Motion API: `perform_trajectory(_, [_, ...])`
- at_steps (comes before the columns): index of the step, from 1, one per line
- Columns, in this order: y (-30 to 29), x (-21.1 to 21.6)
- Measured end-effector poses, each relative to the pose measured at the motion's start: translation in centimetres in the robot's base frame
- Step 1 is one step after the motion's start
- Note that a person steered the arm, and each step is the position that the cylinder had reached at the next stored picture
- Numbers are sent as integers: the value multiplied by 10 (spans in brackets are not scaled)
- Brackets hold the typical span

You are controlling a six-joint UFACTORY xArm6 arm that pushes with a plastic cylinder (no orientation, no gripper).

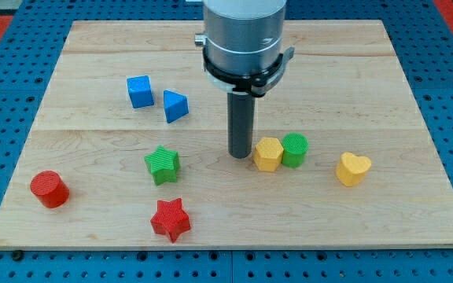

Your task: Move your arm towards the center of the board

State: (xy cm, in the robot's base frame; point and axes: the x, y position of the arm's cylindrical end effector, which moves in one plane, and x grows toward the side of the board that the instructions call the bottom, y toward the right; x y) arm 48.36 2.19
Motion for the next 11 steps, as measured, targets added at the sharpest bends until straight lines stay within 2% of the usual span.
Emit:
perform_trajectory(2, [99, 25])
perform_trajectory(4, [101, 25])
perform_trajectory(5, [77, 7])
perform_trajectory(7, [79, -60])
perform_trajectory(10, [104, -112])
perform_trajectory(11, [108, -110])
